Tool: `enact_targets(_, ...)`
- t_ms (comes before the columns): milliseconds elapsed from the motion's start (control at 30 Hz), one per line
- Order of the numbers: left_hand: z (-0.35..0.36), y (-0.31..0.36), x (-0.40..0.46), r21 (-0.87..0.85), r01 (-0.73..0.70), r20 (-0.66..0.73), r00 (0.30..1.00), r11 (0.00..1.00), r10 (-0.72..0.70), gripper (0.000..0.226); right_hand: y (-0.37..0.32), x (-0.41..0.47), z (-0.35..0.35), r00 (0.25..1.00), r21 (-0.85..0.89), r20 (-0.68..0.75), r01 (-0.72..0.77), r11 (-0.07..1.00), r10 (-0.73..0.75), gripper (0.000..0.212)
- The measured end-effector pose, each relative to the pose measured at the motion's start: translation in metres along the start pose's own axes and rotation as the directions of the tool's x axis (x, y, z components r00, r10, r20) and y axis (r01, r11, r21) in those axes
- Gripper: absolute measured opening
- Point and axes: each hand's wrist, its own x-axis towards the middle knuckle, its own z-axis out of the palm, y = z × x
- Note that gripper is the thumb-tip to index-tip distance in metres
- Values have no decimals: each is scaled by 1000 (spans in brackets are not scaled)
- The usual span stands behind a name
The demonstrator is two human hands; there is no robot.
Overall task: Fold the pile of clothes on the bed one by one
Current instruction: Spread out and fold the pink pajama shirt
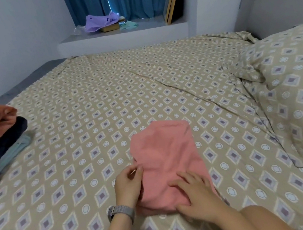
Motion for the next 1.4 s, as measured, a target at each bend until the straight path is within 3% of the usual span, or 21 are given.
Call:
enact_targets(100,0,-5,7,-104,122,15,993,987,-121,14,4,4,-7,1000,40,-23,-16,999,17,74)
enact_targets(200,-10,-17,13,153,249,31,966,956,-257,16,10,7,-10,999,70,-46,-6,998,9,65)
enact_targets(233,-11,-19,12,224,226,-15,973,948,-228,11,11,9,-12,997,69,-74,5,998,0,54)
enact_targets(300,-11,-13,3,263,120,-143,986,957,-84,27,13,14,-16,973,123,-230,-2,992,30,38)
enact_targets(367,-9,-4,-12,352,-169,-197,948,921,249,37,21,23,-21,891,210,-440,-22,978,115,37)
enact_targets(433,-2,4,-25,521,-528,-10,782,671,624,42,27,37,-28,822,225,-550,-22,974,146,43)
enact_targets(500,16,6,-33,619,-694,279,632,367,723,44,21,51,-34,853,136,-514,-15,991,84,57)
enact_targets(533,25,2,-35,663,-689,361,637,293,681,47,15,59,-37,886,56,-463,33,998,-3,64)
enact_targets(567,32,-5,-36,727,-630,396,710,274,582,52,7,69,-36,918,-24,-389,78,997,-81,71)
enact_targets(633,41,-23,-34,836,-447,367,887,319,281,64,2,90,-29,958,-196,-249,96,976,-144,69)
enact_targets(667,43,-34,-29,858,-374,343,927,352,151,71,4,101,-25,964,-267,-238,54,962,-121,63)
enact_targets(733,43,-47,-18,874,-264,270,962,407,44,84,12,115,-20,975,-288,-222,-49,956,-17,57)
enact_targets(833,41,-37,0,905,-170,206,977,391,-53,102,27,130,-15,959,-263,-259,-182,947,112,63)
enact_targets(933,40,-32,36,822,-132,184,982,554,-39,88,31,141,-18,918,-117,-326,-278,954,227,65)
enact_targets(1033,37,-15,67,609,-197,142,980,768,138,93,37,143,-30,877,139,-411,-209,968,248,60)
enact_targets(1100,39,1,83,363,-101,81,994,926,77,98,47,145,-43,755,437,-541,-124,891,370,47)
enact_targets(1167,42,11,98,241,24,31,999,970,-33,101,58,147,-54,659,553,-569,-135,822,492,46)
enact_targets(1200,44,15,103,245,6,-5,1000,969,-5,96,63,148,-60,669,557,-548,-156,815,503,55)
enact_targets(1300,52,31,106,155,-152,-68,984,976,164,75,73,152,-70,829,455,-434,-136,880,352,93)
enact_targets(1333,54,39,103,47,-177,0,984,983,178,69,75,153,-72,873,413,-406,-88,906,270,103)
enact_targets(1400,57,49,96,-46,-185,322,928,982,190,56,74,151,-80,928,388,-351,22,922,125,115)
